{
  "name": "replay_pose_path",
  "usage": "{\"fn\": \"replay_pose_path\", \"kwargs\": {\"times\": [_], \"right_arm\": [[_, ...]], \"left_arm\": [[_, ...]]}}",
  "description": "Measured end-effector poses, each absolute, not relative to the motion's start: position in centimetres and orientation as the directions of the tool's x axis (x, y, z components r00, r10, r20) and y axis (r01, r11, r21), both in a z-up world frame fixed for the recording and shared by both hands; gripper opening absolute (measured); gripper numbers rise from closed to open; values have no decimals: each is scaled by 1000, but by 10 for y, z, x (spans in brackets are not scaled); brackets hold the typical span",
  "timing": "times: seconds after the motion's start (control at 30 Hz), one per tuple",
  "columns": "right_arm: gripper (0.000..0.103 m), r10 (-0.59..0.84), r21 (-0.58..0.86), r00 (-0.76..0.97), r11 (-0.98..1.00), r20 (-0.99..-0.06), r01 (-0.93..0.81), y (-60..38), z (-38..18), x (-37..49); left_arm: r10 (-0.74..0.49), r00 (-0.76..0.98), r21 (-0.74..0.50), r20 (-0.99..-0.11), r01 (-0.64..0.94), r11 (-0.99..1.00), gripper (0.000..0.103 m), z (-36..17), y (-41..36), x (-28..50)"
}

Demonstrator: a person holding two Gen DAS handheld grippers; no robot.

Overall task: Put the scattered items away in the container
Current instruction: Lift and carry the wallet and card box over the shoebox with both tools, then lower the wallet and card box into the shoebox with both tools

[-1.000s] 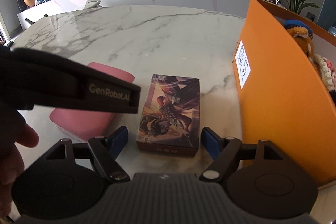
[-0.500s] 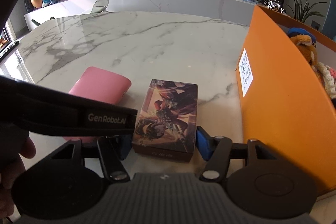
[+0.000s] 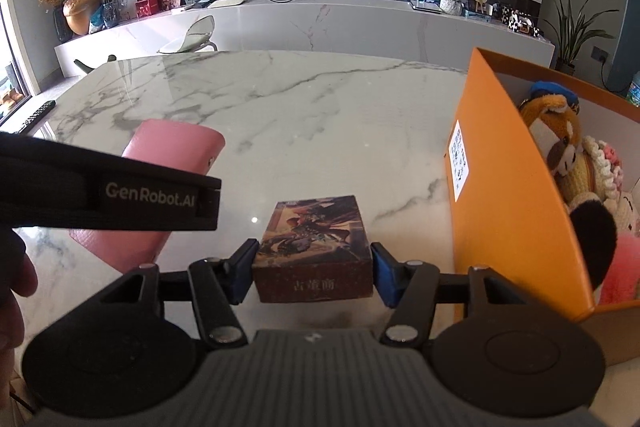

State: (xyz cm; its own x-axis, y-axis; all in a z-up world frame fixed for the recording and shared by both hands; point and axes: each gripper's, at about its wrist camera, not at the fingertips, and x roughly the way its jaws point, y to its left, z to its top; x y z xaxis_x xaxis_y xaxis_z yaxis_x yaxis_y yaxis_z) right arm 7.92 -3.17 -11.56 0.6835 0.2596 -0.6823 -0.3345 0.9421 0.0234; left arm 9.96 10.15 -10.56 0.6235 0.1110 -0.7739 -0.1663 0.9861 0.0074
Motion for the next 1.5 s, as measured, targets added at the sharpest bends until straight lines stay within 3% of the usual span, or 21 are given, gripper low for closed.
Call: {"fn": "replay_pose_path", "kwargs": {"times": [0.47, 0.87, 1.23, 1.5], "right_arm": [[61, 284, 51, 786, 950, -549, -308, -57, -60, 29], [61, 183, 81, 902, 983, -390, -165, -133, -19, 10], [61, 13, 123, 913, 992, -408, 41, -238, -29, 39], [61, 33, 204, 884, 976, -467, 72, -277, -47, 67]], "left_arm": [[111, 732, 14, -672, -137, 990, 94, -40, 76, 55], [3, 797, 21, -603, 11, 1000, 94, -3, 1, 51], [-128, 765, 28, -631, 188, 982, 94, -16, -87, 92], [-157, 702, 25, -694, 242, 970, 93, -42, -116, 118]]}}
